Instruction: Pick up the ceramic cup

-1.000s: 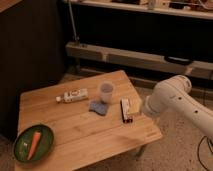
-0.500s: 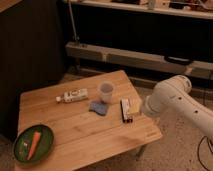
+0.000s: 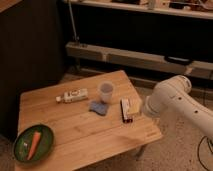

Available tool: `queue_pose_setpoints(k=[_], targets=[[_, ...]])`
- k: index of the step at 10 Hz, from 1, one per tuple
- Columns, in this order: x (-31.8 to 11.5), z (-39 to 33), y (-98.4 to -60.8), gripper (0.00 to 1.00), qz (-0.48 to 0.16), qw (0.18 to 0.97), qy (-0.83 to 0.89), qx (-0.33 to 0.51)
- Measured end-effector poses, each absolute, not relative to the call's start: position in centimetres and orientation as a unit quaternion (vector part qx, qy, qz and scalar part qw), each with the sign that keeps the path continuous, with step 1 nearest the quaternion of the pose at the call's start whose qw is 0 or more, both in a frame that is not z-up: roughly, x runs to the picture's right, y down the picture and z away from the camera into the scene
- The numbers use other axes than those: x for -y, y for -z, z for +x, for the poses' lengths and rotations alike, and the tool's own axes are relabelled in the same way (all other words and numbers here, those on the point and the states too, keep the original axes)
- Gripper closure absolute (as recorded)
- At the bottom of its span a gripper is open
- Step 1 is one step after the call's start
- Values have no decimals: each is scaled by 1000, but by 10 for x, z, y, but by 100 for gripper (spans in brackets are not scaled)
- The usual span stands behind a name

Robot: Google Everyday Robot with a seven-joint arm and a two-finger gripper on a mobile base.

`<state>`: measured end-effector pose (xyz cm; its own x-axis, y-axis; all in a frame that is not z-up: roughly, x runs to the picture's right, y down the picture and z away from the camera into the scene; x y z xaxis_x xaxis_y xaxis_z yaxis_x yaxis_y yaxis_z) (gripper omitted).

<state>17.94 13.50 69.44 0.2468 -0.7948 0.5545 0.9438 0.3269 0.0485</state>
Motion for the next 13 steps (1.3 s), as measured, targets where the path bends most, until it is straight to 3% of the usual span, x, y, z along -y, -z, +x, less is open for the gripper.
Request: queue_pose_setpoints(k=[2, 6, 13], targets=[[-115, 177, -695, 20, -121, 773, 569, 253], [-25, 147, -705, 20, -48, 752, 594, 283], [20, 110, -778, 20, -28, 738, 615, 278]])
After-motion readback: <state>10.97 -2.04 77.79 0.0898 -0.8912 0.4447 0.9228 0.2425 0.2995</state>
